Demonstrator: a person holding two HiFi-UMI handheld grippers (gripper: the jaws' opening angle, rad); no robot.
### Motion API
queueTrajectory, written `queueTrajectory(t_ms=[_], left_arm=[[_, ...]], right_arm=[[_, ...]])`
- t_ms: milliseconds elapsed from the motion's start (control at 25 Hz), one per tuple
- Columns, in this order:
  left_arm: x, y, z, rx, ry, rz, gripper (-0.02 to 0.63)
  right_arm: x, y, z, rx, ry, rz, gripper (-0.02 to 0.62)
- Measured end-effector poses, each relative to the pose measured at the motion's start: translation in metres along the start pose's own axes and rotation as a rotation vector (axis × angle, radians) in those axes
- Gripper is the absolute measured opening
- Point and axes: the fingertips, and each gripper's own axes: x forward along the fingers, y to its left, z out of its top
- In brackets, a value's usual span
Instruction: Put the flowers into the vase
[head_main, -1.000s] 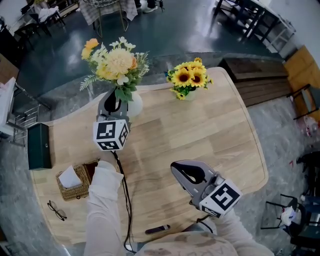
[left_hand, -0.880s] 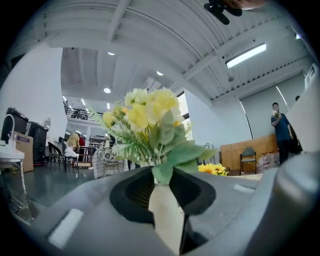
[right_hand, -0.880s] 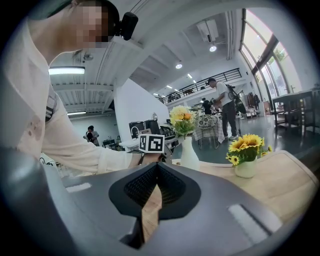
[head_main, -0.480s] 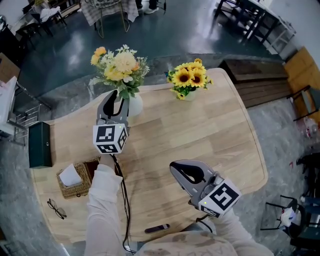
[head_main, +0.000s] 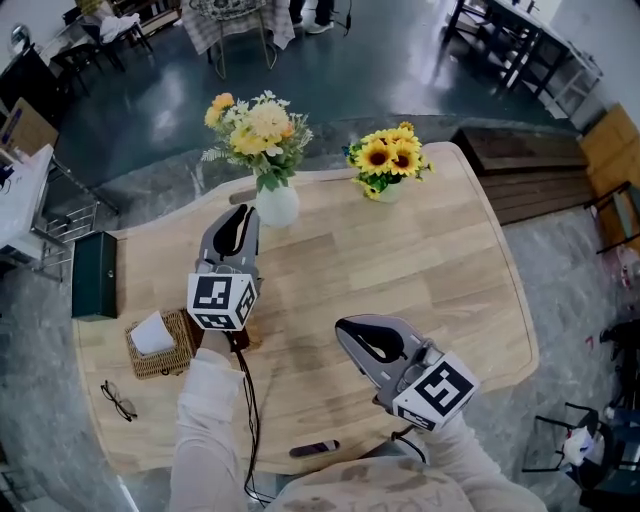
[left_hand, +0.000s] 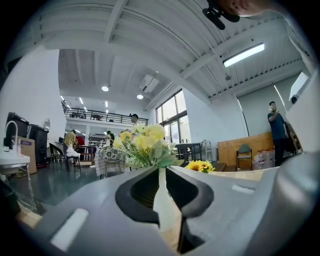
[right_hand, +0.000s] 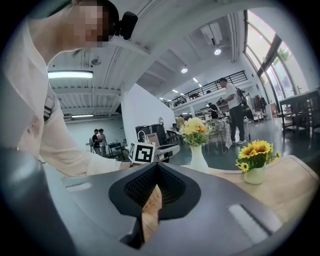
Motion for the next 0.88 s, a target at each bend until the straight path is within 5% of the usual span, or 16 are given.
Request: queueTrajectory(t_ms=[160,600,880], left_arm=[[-0.031,-0.015,0.016,-0.009,0.0,-0.013,0.001],[-0.14,-0.102,0.07,-0.063,0.037,-0.145,0.001],[-0.19,-0.135,0.101,-0.113,0.052,-0.175,0.001]], right_arm=[[-0.001,0.014,0.006,-0.021,-0.016,0.044,0.026],[-0.004,0.058,0.023,-0.079,-0.063,0.182,0.026],[-0.01,0.082,0.033,-0.114,-0.093,0.191,0.026]])
